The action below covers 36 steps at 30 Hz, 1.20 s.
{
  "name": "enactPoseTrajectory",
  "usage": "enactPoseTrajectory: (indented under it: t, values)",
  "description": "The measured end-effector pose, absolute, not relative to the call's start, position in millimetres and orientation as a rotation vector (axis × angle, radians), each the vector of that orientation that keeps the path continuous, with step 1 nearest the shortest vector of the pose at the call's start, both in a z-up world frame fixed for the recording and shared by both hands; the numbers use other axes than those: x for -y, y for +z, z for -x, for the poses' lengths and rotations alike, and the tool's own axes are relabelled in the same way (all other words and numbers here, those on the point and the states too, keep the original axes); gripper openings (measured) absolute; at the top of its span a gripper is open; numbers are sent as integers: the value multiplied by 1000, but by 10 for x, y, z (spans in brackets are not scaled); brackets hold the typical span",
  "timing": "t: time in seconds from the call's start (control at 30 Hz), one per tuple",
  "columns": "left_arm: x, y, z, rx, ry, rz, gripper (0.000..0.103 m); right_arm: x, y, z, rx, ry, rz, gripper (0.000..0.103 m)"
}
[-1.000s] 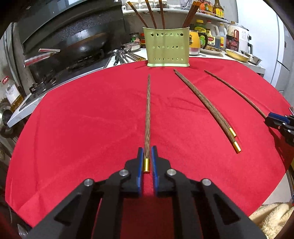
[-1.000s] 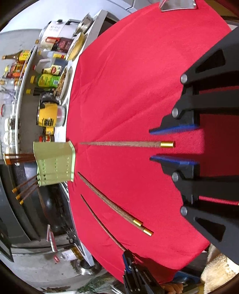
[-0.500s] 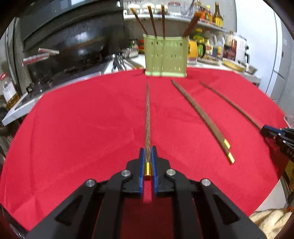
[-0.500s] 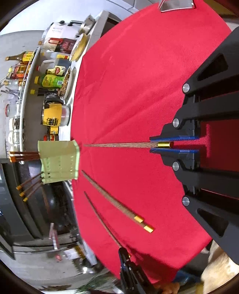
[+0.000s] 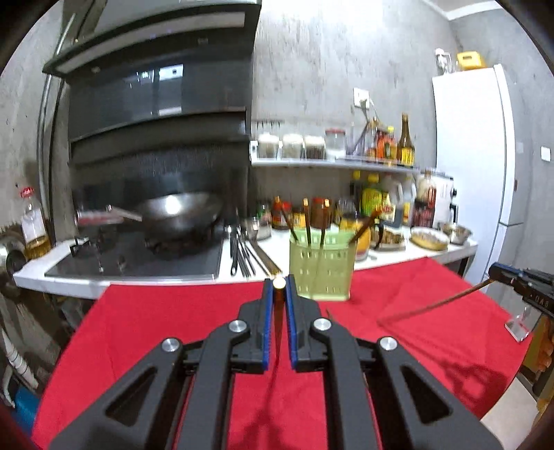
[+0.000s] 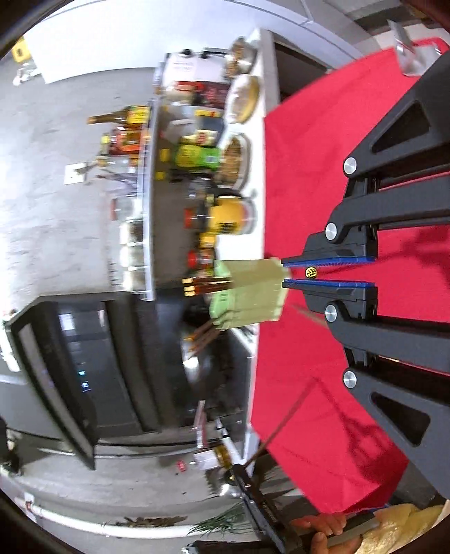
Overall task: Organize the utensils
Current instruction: 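Lift both held chopsticks off the cloth and tilt them upright, then carry both upright chopsticks over the green holder and lower them in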
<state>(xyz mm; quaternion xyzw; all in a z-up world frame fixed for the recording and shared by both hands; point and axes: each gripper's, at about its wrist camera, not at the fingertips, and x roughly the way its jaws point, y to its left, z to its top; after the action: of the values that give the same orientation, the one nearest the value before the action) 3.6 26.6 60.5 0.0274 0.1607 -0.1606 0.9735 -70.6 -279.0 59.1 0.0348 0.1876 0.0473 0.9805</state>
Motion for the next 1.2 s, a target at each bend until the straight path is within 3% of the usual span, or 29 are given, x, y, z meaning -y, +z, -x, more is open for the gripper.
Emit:
enactPoseTrajectory:
  t: [0.5,0.9,1.2]
  values:
    - [-391,725,-142,-329,-336,-18,7,2778,999,398,-336,93,-28,7]
    - [-256,389,-405,-451,-289,-122,8,2795,463,-74,-513,79,-41,8]
    - [-229,240,-481,-556,-273,-189,9,2741,449,-23,-527,84,-27,8]
